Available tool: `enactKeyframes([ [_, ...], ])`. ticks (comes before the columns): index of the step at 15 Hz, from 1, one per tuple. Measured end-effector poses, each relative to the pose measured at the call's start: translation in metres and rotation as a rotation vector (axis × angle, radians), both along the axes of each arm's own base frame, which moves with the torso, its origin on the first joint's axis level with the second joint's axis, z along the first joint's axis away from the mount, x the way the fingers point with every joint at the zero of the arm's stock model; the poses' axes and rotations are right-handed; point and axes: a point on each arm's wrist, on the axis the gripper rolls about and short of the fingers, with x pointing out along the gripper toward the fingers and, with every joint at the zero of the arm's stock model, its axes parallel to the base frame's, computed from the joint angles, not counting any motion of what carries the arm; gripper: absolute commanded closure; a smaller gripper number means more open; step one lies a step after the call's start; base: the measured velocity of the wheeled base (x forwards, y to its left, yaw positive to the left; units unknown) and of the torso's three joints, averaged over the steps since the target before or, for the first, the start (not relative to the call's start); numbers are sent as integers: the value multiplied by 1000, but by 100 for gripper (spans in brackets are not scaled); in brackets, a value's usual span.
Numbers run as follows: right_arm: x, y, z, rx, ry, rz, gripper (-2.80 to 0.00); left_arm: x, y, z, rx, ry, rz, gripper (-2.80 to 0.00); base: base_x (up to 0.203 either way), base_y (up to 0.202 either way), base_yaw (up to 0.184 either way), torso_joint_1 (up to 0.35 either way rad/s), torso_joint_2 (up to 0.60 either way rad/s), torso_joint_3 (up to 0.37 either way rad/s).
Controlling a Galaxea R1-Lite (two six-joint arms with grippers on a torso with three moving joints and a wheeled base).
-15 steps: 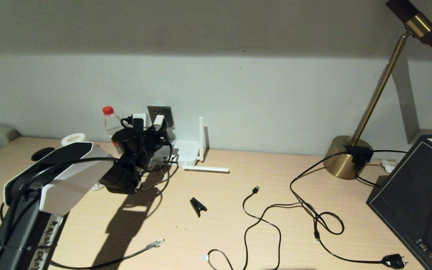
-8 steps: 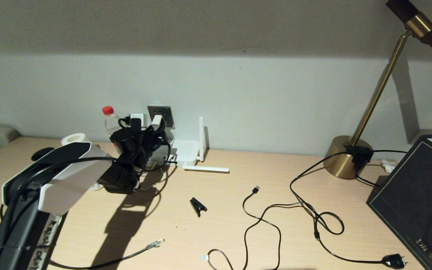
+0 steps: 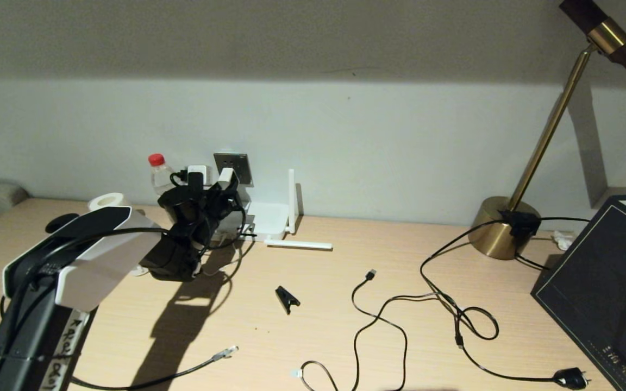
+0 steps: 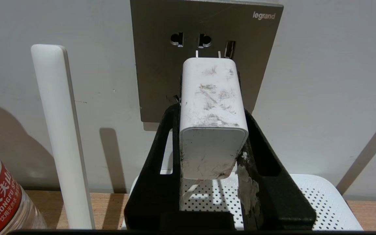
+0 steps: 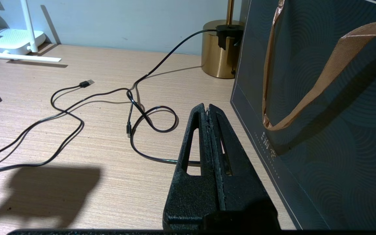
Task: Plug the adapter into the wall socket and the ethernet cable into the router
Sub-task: Plug plug into socket
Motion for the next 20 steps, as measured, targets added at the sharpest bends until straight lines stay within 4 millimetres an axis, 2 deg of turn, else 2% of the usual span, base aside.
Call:
enactKeyframes([
  [20,0,0,0,0,0,0,0,2,7,2,0,-4,13,0,0,0,0,0,0,0],
])
